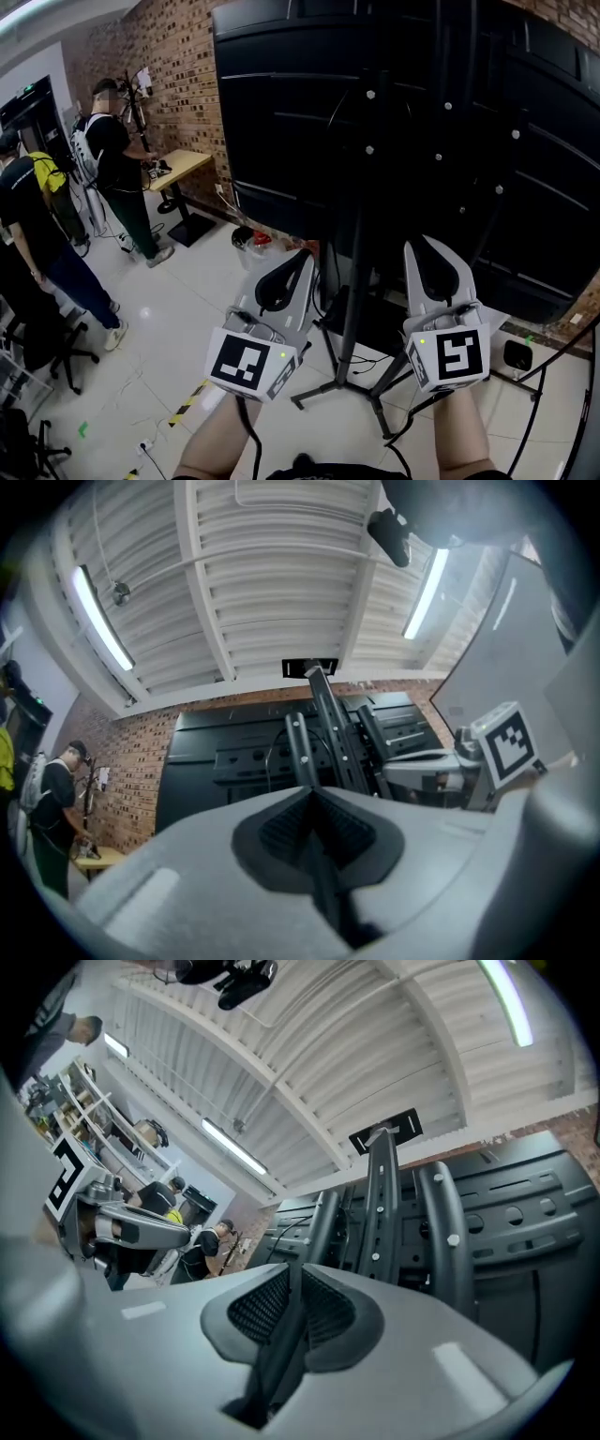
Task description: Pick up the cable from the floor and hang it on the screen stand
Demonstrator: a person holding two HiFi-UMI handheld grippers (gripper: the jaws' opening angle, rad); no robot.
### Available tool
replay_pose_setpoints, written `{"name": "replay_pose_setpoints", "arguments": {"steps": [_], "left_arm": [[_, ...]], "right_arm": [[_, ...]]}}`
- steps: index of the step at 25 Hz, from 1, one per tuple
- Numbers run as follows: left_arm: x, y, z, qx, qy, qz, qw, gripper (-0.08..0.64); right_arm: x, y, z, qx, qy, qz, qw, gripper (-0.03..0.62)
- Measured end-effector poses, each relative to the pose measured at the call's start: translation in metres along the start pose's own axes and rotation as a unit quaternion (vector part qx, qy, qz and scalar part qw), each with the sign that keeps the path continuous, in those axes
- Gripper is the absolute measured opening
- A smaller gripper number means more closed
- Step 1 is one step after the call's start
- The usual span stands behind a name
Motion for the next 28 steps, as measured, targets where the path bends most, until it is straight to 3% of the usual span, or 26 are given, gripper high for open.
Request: {"name": "replay_pose_setpoints", "arguments": {"steps": [12, 19, 28], "left_arm": [[0.035, 0.058, 0.057, -0.063, 0.020, -0.030, 0.9974, 0.005], [0.060, 0.067, 0.097, -0.113, 0.063, -0.029, 0.9911, 0.006], [0.084, 0.080, 0.121, -0.151, 0.095, -0.046, 0.9830, 0.006]], "right_arm": [[-0.048, 0.059, 0.058, 0.023, -0.019, -0.076, 0.997, 0.021], [-0.081, 0.089, 0.116, -0.048, -0.061, -0.122, 0.990, 0.014], [-0.106, 0.099, 0.152, -0.080, -0.080, -0.161, 0.981, 0.008]]}}
Point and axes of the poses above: the fingertips, and each gripper's own axes: y backward along the fingers, x to its right, z out of its underside, the point moved 9 cm from there along y, backward along the fingers, and after that the axes turned 15 degrees about -x, right-handed, at the moved point
